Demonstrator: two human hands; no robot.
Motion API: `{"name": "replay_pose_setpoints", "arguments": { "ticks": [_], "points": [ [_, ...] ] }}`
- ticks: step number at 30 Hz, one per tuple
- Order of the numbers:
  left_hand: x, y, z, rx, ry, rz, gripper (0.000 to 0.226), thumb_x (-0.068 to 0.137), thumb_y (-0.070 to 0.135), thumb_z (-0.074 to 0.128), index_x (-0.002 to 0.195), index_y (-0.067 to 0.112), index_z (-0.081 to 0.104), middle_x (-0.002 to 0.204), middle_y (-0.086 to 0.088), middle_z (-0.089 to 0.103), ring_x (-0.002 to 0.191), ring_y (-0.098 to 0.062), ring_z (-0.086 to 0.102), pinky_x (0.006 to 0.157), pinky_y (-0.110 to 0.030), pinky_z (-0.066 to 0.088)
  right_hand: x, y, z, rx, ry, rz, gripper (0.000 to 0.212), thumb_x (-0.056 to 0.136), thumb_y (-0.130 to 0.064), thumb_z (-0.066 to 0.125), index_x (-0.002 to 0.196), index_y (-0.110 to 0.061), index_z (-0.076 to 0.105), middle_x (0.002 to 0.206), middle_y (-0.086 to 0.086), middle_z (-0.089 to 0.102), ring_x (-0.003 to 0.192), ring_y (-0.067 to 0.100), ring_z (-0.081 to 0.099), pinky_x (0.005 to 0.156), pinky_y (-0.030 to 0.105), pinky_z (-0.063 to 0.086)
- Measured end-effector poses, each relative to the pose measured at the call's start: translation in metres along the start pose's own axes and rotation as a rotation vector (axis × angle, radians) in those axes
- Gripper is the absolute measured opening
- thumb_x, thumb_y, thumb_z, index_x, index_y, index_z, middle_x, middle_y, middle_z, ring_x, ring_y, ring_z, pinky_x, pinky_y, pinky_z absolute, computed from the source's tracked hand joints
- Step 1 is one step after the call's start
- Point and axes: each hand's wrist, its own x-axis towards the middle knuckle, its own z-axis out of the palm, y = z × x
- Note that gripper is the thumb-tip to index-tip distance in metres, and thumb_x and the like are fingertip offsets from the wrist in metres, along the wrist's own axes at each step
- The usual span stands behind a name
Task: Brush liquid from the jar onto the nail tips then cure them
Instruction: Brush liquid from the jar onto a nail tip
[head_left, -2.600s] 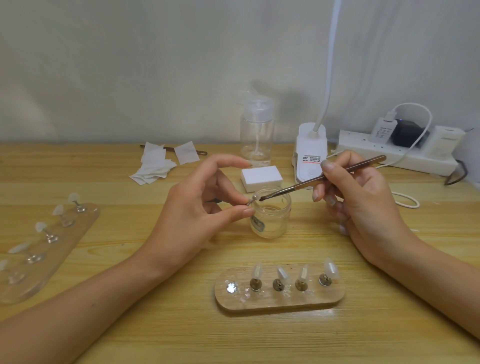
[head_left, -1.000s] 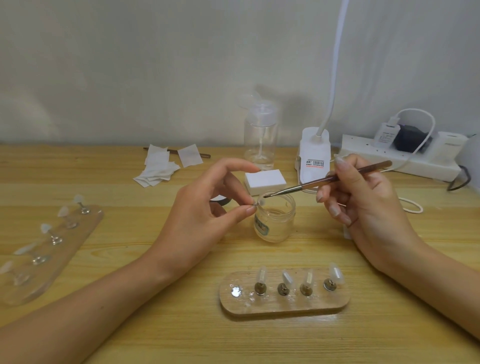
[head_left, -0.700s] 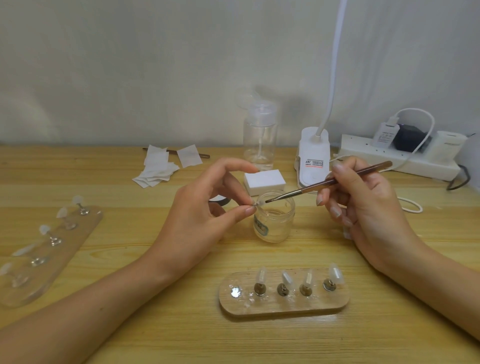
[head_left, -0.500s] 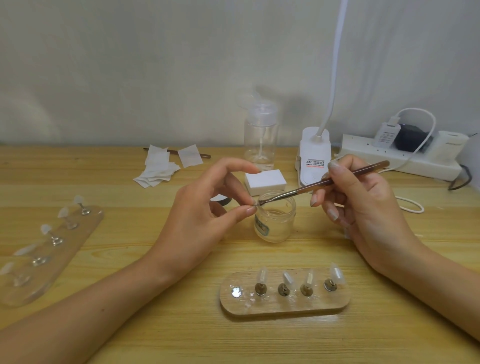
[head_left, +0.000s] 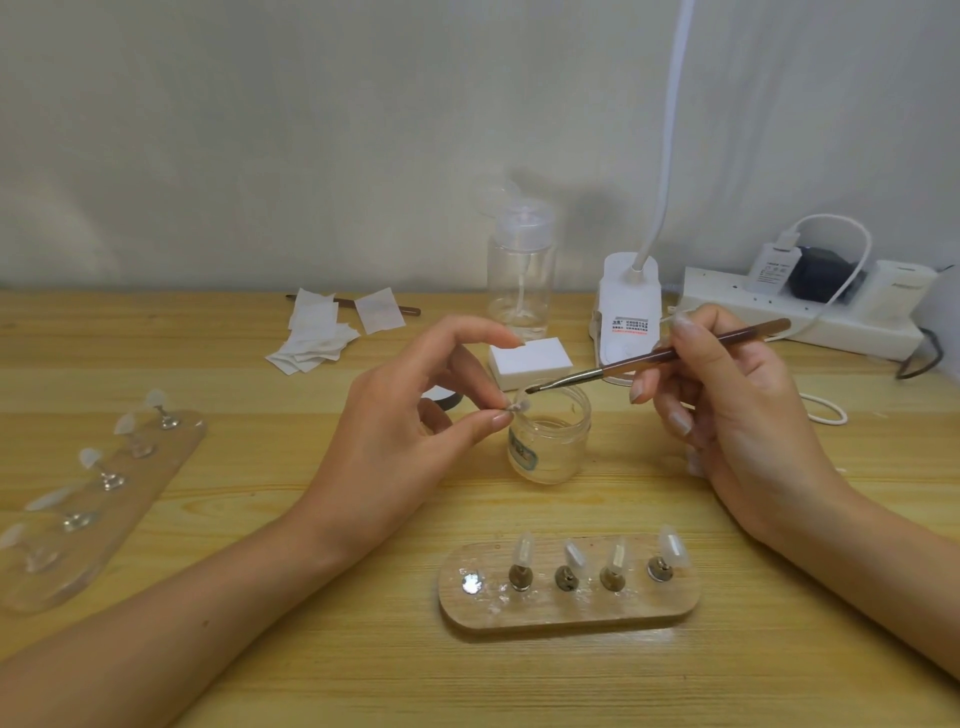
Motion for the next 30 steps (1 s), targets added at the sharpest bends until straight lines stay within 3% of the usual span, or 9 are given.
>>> {"name": "replay_pose_setpoints", "arguments": {
  "ticks": [4,9,13,17,23,30],
  "points": [
    [0.0001,-0.0001,-0.0003,0.003,0.001,-0.001,0.047,0.084,0.002,0.077,0.115,0.034,0.062,0.083,0.01,0.07,0.091,-0.012,0.067,0.064,-0.026,0.052,-0.0008,-0.0003,0.0019,-0.061,-0.002,0.011,0.027,0.086,-0.044,0.058,0.076,-0.021,0.048,0.068,0.005,0.068,0.041,0.008,0.037,0.033,0.015,0.021],
    [-0.0003,0.0003,-0.0001,-0.003,0.005,-0.004,0.047,0.084,0.002,0.077,0.114,0.035,0.062,0.083,0.009,0.07,0.093,-0.013,0.067,0.063,-0.027,0.052,-0.0008,-0.0003,0.0013,-0.026,-0.004,-0.019,0.023,0.088,-0.039,0.056,0.075,-0.021,0.048,0.066,0.005,0.067,0.042,0.01,0.034,0.037,0.021,0.015],
    [-0.0005,-0.0002,-0.0004,-0.01,0.007,-0.006,0.048,0.084,0.002,0.077,0.114,0.036,0.062,0.083,0.009,0.071,0.092,-0.013,0.068,0.064,-0.027,0.052,-0.0012,0.0003,0.0022,-0.048,0.002,-0.008,0.025,0.088,-0.039,0.056,0.078,-0.019,0.046,0.066,0.006,0.067,0.041,0.009,0.035,0.034,0.013,0.022],
    [-0.0008,-0.0011,0.0,-0.02,0.002,-0.007,0.046,0.084,0.004,0.077,0.114,0.036,0.062,0.083,0.009,0.07,0.092,-0.013,0.068,0.064,-0.026,0.052,-0.0003,0.0005,-0.0003,-0.021,0.006,-0.04,0.023,0.088,-0.04,0.057,0.072,-0.025,0.051,0.065,0.006,0.065,0.043,0.011,0.035,0.039,0.022,0.019],
    [-0.0003,-0.0024,-0.0008,-0.018,0.001,0.0,0.047,0.085,0.006,0.077,0.116,0.036,0.062,0.083,0.009,0.07,0.093,-0.013,0.068,0.064,-0.021,0.051,-0.0013,0.0012,0.0009,-0.031,-0.006,-0.066,0.024,0.09,-0.034,0.055,0.079,-0.015,0.046,0.062,0.007,0.064,0.046,0.012,0.033,0.043,0.026,0.018],
    [-0.0007,-0.0025,-0.0006,-0.021,0.009,0.0,0.046,0.085,0.007,0.077,0.118,0.035,0.062,0.082,0.007,0.069,0.092,-0.014,0.068,0.061,-0.033,0.053,-0.0031,-0.0006,0.0025,-0.021,-0.041,-0.096,0.023,0.09,-0.035,0.054,0.08,-0.015,0.047,0.063,0.008,0.065,0.045,0.011,0.036,0.04,0.018,0.024]
  ]
}}
